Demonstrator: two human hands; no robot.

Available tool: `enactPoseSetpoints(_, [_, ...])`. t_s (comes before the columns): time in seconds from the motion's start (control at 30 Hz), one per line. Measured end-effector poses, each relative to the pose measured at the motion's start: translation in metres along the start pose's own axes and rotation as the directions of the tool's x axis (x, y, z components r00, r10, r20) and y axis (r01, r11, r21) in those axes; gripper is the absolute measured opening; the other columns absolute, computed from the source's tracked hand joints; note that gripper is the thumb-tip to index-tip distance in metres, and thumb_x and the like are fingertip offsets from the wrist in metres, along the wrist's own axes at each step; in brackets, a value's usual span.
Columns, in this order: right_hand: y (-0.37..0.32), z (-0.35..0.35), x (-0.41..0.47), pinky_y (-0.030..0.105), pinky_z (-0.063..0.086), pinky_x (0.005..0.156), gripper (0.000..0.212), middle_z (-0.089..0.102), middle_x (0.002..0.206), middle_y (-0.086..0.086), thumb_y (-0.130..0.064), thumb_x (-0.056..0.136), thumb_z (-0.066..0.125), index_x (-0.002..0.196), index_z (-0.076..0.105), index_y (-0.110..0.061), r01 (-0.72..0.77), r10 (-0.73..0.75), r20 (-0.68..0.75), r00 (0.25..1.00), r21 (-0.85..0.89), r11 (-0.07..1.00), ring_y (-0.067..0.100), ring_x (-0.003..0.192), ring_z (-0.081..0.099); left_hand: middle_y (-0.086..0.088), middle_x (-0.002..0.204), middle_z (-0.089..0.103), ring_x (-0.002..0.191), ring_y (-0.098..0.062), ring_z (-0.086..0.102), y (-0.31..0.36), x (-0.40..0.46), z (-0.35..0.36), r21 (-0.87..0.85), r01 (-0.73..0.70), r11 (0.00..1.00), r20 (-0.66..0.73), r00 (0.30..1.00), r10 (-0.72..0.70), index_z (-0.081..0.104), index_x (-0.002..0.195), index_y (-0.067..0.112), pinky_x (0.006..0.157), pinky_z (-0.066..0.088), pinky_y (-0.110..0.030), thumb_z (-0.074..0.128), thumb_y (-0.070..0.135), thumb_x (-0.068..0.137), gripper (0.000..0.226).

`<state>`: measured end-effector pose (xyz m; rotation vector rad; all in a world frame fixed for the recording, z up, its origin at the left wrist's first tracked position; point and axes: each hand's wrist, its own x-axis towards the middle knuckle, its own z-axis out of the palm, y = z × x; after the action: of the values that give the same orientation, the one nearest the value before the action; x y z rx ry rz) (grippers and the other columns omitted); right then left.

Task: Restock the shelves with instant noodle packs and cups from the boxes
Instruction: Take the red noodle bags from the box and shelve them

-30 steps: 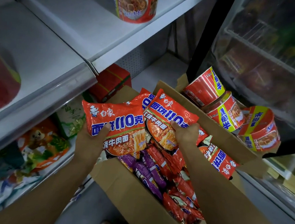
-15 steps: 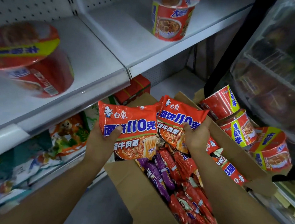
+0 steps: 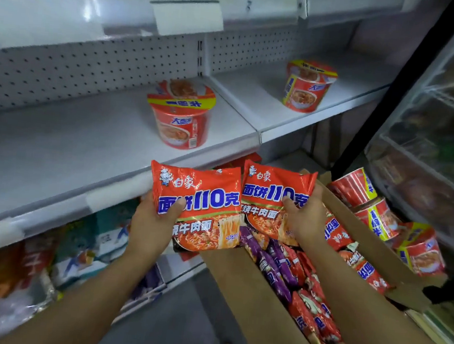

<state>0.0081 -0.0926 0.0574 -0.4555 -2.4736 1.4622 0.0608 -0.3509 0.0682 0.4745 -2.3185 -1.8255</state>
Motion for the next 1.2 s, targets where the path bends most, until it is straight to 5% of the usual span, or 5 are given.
enactPoseSetpoints(0.13, [-0.045, 0.013, -0.051, 0.023, 0.047, 0.069, 0.043, 0.057, 0.102, -0.001, -0.016, 0.091, 0.063, 0.127, 0.040, -0.010, 0.080, -0.081, 0.069, 0.994, 0.014, 0.997, 0.013, 0.085, 0.058, -0.001, 0.110, 0.068, 0.091, -0.017, 0.068, 0.001, -0.031, -0.066, -0.021, -0.016, 1.000, -0.054, 0.998, 0.015, 0.056, 0.121, 0.017, 0.083, 0.055, -0.039, 0.064, 0.036, 0.087, 0.039])
enactPoseSetpoints(0.57, [-0.165, 0.106, -0.199, 0.016, 0.044, 0.062, 0.041, 0.058, 0.106, -0.004, -0.018, 0.090, 0.064, 0.122, 0.039, -0.016, 0.284, -0.317, 0.348, 0.882, 0.143, 0.948, 0.009, 0.085, 0.059, -0.001, 0.099, 0.067, 0.078, -0.004, 0.062, -0.004, -0.129, -0.271, 0.018, -0.077, 0.997, -0.389, 0.918, 0.078, 0.059, 0.111, 0.015, 0.063, 0.045, -0.019, 0.060, 0.028, 0.092, 0.024])
enactPoseSetpoints(0.8, [-0.233, 0.159, -0.255, 0.011, 0.043, 0.054, 0.033, 0.058, 0.092, -0.006, -0.014, 0.090, 0.064, 0.110, 0.038, -0.017, 0.404, -0.463, 0.489, 0.739, 0.229, 0.886, 0.008, 0.076, 0.061, -0.003, 0.100, 0.068, 0.089, -0.022, 0.066, -0.003, -0.175, -0.363, 0.046, -0.043, 0.998, -0.596, 0.801, 0.062, 0.058, 0.105, 0.019, 0.081, 0.052, -0.039, 0.061, 0.029, 0.091, 0.018])
enactPoseSetpoints(1.03, [-0.296, 0.207, -0.297, 0.008, 0.040, 0.053, 0.037, 0.053, 0.090, -0.014, -0.020, 0.091, 0.063, 0.120, 0.039, -0.020, 0.454, -0.577, 0.604, 0.549, 0.365, 0.813, -0.006, 0.071, 0.053, 0.009, 0.087, 0.065, 0.074, -0.003, 0.062, 0.010, -0.205, -0.417, 0.044, -0.064, 0.997, -0.764, 0.641, 0.075, 0.058, 0.106, 0.017, 0.058, 0.046, -0.018, 0.057, 0.026, 0.094, 0.015])
enactPoseSetpoints(1.2, [-0.334, 0.234, -0.320, 0.013, 0.041, 0.054, 0.039, 0.052, 0.087, -0.018, -0.020, 0.092, 0.062, 0.122, 0.038, -0.022, 0.438, -0.639, 0.637, 0.431, 0.472, 0.765, -0.005, 0.072, 0.054, 0.012, 0.088, 0.067, 0.078, -0.004, 0.065, 0.022, -0.220, -0.449, 0.070, -0.084, 0.994, -0.831, 0.547, 0.104, 0.060, 0.100, 0.022, 0.062, 0.047, -0.020, 0.057, 0.026, 0.094, 0.008])
